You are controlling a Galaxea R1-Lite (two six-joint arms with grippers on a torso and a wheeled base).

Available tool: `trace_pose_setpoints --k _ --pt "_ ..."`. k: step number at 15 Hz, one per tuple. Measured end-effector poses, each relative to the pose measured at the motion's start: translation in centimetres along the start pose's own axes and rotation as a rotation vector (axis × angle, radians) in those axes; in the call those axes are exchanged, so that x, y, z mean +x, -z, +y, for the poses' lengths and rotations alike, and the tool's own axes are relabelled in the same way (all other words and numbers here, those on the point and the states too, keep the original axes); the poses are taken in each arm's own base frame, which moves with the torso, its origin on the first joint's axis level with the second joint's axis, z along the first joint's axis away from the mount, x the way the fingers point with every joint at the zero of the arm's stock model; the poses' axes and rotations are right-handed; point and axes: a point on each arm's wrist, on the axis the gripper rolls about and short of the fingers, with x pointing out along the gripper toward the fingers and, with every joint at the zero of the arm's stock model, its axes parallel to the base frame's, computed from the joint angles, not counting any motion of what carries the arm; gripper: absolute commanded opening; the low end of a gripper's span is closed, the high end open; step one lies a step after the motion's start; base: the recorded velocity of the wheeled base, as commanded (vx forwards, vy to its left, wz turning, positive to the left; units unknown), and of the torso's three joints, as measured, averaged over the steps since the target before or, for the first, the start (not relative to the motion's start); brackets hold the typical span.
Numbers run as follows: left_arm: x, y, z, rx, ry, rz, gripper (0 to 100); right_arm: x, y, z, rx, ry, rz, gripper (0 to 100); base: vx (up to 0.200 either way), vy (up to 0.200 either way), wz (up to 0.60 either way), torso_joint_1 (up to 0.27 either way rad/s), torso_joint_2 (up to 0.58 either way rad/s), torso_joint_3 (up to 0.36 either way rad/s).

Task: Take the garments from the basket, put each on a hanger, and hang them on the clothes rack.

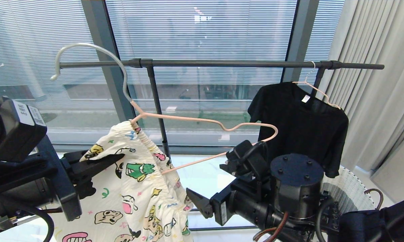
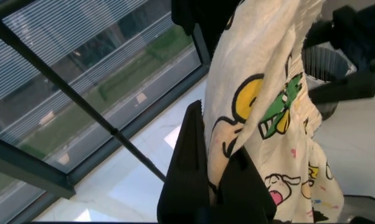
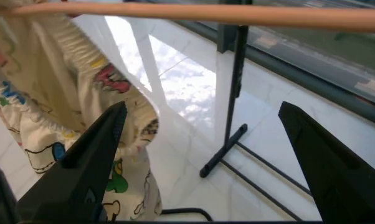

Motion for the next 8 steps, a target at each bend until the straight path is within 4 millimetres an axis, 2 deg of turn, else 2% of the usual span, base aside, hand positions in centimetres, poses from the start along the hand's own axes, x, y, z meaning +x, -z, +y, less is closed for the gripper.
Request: trace_pose_setpoints --k 4,8 --pt "0.1 0.0 -0.1 0.0 0.008 0.0 0 1.0 1.9 2.8 -0.023 -0.057 0.049 100 0.0 0.0 0.0 0.0 0.0 0.0" --pt "0.1 0.1 -0.3 0.0 0.019 0.001 0 2.7 3.4 3.4 -0.037 0.076 0.054 100 0.0 0.0 0.0 0.0 0.0 0.0"
